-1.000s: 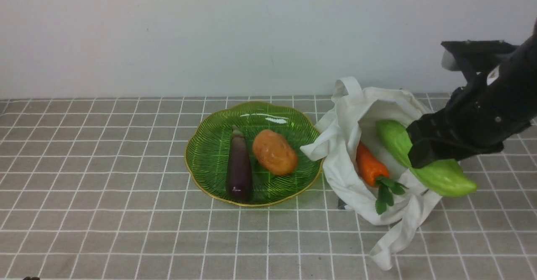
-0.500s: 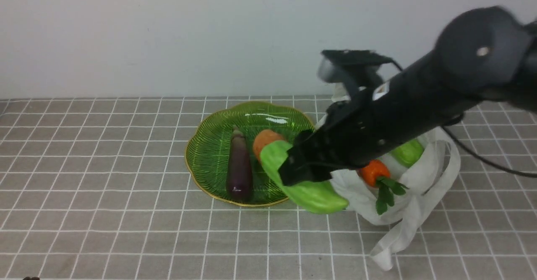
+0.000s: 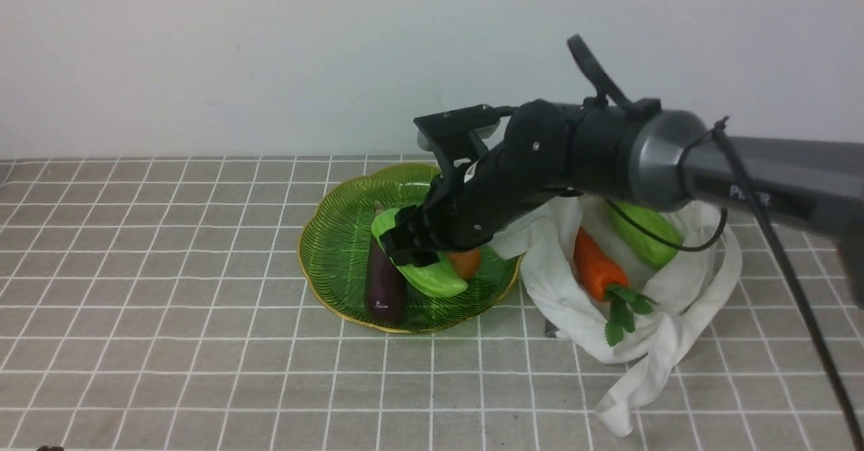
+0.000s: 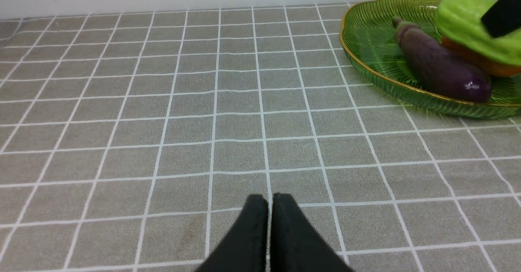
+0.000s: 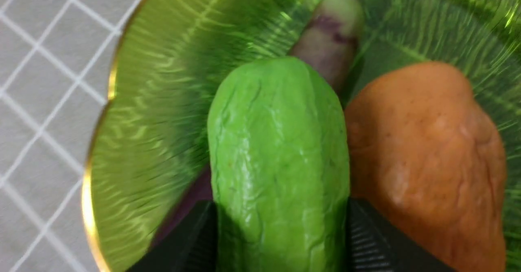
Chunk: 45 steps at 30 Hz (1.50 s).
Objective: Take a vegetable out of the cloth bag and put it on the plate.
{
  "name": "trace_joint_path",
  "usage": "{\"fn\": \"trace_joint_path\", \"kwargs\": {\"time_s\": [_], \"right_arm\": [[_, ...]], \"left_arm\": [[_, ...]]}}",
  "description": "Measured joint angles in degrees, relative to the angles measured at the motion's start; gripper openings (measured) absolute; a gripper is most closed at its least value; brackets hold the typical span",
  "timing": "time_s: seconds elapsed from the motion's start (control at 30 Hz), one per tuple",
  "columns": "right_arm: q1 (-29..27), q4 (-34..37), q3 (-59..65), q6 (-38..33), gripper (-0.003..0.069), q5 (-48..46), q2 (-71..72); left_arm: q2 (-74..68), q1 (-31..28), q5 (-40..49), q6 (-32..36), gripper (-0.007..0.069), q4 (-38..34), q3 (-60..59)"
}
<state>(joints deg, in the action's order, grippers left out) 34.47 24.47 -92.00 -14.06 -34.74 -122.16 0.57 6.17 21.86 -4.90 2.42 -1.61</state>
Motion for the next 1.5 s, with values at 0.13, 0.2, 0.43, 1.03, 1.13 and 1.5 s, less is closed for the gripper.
{"fn": "trace_joint_path", "kwargs": {"time_s": [0.13,0.2,0.43,1.03,1.13,1.5], "right_arm": [[0.0,-0.1,-0.1,0.0,0.0367,2.1,-1.2],[0.0,-0.5,-0.1,0.0,0.0375,2.7,-1.4],[0.0,-4.6,-0.2,0.0,0.0605,1.3,0.1],[0.0,-15.2,-10.6,0.3,0.0483,-32.6,32.4],[0.0,-17.8,-11.1,1.5,0.0318,-37.2,40.4],[0.0,-18.9,5.1,3.8,-0.0006,-38.3,65.6]], "left_arm": [[0.0,0.0,0.0,0.0,-0.0005,0.0,0.0],[0.0,0.0,0.0,0.0,-0.0005,0.0,0.0],[0.0,0.0,0.0,0.0,-0.0005,0.0,0.0],[0.0,0.0,0.0,0.0,-0.0005,0.0,0.0],[0.0,0.0,0.0,0.0,-0.0005,0.0,0.0],[0.0,0.0,0.0,0.0,-0.0005,0.0,0.0]]}}
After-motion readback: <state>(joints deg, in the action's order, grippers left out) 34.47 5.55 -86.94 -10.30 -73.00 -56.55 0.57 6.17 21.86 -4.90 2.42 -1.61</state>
